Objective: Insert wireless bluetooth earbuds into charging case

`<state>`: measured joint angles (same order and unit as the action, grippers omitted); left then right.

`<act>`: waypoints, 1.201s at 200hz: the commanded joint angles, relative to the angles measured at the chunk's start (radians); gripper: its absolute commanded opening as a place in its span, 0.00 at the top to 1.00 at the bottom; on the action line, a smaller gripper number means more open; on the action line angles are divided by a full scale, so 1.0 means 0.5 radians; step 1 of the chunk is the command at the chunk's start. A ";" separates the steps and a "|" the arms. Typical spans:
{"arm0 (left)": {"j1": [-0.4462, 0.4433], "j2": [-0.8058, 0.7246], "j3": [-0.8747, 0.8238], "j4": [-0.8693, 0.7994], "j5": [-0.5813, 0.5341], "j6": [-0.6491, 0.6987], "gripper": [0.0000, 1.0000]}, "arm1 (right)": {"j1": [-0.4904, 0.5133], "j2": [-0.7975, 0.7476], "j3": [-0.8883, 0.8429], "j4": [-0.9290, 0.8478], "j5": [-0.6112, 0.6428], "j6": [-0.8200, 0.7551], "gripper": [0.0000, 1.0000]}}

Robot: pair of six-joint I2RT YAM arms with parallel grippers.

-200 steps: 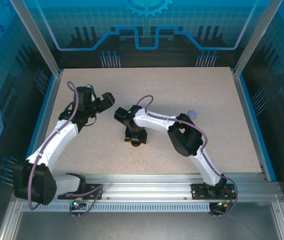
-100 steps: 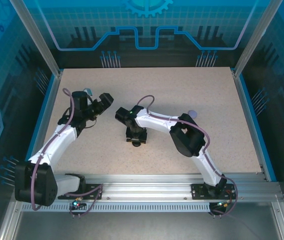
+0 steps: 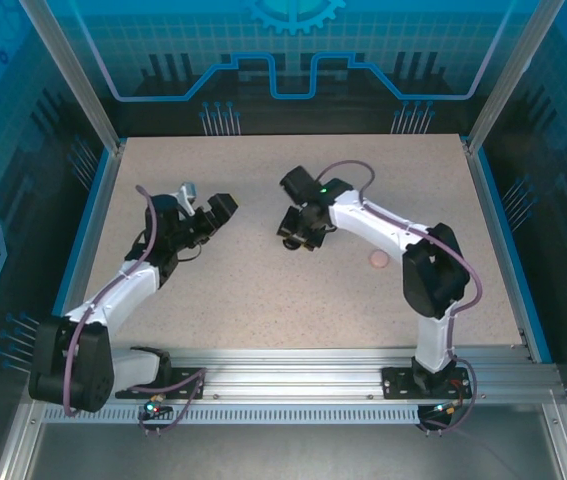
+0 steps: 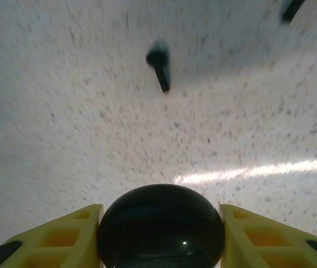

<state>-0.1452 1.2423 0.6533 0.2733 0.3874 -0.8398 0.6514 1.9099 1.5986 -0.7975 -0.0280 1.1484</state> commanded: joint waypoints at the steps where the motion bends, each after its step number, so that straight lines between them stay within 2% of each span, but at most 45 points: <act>1: -0.176 0.083 -0.030 0.309 0.070 0.042 0.01 | -0.128 -0.103 -0.063 0.152 -0.186 0.061 0.63; 44: -0.464 0.279 -0.079 0.694 -0.062 0.131 0.01 | -0.370 -0.237 -0.226 0.394 -0.408 0.293 0.62; 71: -0.597 0.411 -0.053 0.873 -0.073 0.212 0.01 | -0.404 -0.289 -0.253 0.424 -0.424 0.387 0.63; 111: -0.726 0.553 0.011 0.943 -0.177 0.261 0.01 | -0.383 -0.376 -0.353 0.536 -0.421 0.587 0.62; 134: -0.741 0.591 0.040 0.946 -0.227 0.276 0.06 | -0.342 -0.402 -0.364 0.540 -0.394 0.647 0.62; 209: -0.743 0.664 0.124 0.966 -0.264 0.293 0.32 | -0.215 -0.390 -0.315 0.543 -0.354 0.725 0.62; 240: -0.742 0.714 0.161 0.997 -0.267 0.279 0.39 | -0.183 -0.387 -0.308 0.547 -0.353 0.737 0.62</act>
<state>-0.5117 1.5726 0.6991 0.7273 0.2714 -0.7235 0.5415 1.7336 1.4277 -0.5339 -0.2138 1.4967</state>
